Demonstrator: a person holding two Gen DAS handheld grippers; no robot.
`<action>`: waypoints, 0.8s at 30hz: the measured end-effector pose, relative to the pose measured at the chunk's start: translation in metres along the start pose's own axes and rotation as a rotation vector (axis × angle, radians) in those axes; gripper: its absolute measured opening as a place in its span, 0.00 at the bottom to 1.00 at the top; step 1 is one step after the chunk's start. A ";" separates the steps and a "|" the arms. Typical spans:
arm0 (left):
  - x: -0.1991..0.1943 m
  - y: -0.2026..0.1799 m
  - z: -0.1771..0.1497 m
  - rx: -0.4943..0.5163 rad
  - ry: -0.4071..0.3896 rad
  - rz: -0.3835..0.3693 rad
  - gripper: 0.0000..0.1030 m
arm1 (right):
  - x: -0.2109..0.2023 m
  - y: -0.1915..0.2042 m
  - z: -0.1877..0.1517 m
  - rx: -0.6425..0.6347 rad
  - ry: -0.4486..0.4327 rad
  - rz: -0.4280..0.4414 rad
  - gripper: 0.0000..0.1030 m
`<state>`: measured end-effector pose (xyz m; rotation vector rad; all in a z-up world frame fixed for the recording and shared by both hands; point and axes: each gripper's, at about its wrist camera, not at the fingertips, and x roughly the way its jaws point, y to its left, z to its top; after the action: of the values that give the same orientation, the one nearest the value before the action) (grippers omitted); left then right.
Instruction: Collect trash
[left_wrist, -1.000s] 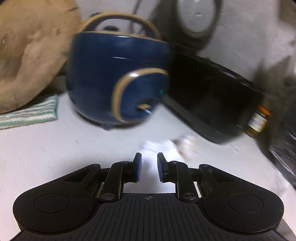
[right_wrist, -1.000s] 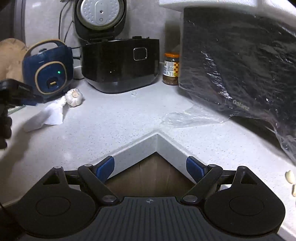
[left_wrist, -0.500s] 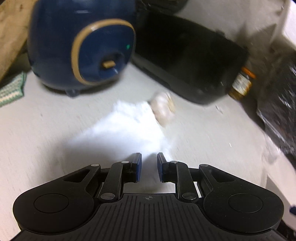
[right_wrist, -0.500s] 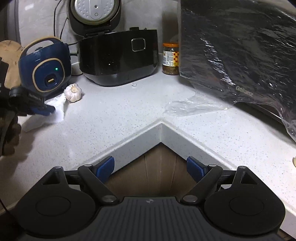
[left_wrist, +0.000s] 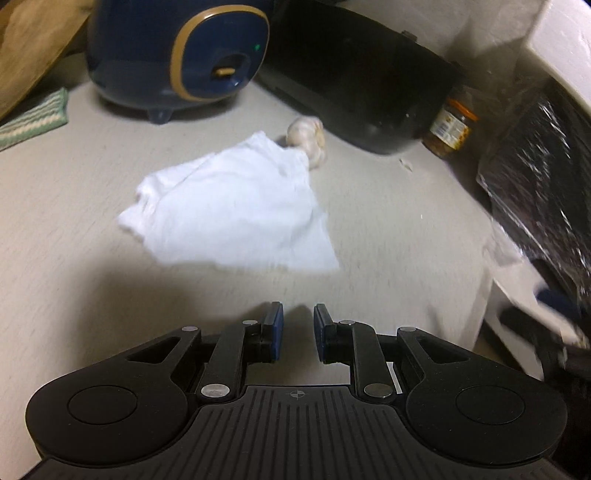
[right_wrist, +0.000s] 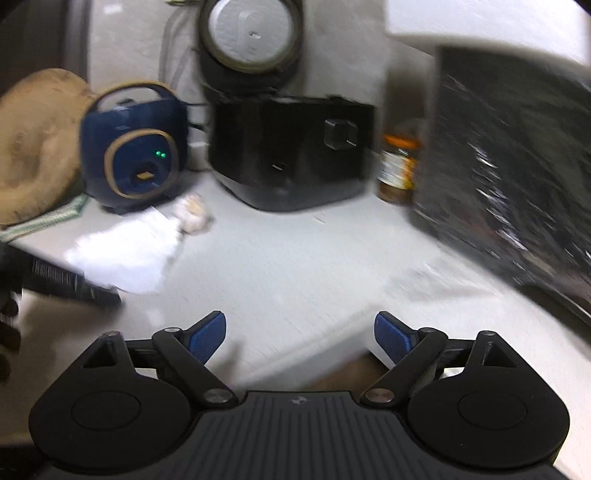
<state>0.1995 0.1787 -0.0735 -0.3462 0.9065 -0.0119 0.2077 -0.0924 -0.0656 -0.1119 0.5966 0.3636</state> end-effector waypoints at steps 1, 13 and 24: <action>-0.005 0.003 -0.004 -0.007 -0.001 0.004 0.20 | 0.003 0.005 0.005 -0.010 0.001 0.031 0.86; -0.093 0.071 -0.024 -0.254 -0.208 0.097 0.20 | 0.106 0.125 0.057 -0.178 0.115 0.352 0.86; -0.091 0.094 -0.036 -0.310 -0.198 0.125 0.20 | 0.098 0.126 0.053 -0.240 0.177 0.335 0.03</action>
<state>0.1026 0.2709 -0.0524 -0.5684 0.7314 0.2760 0.2642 0.0652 -0.0774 -0.2782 0.7475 0.7562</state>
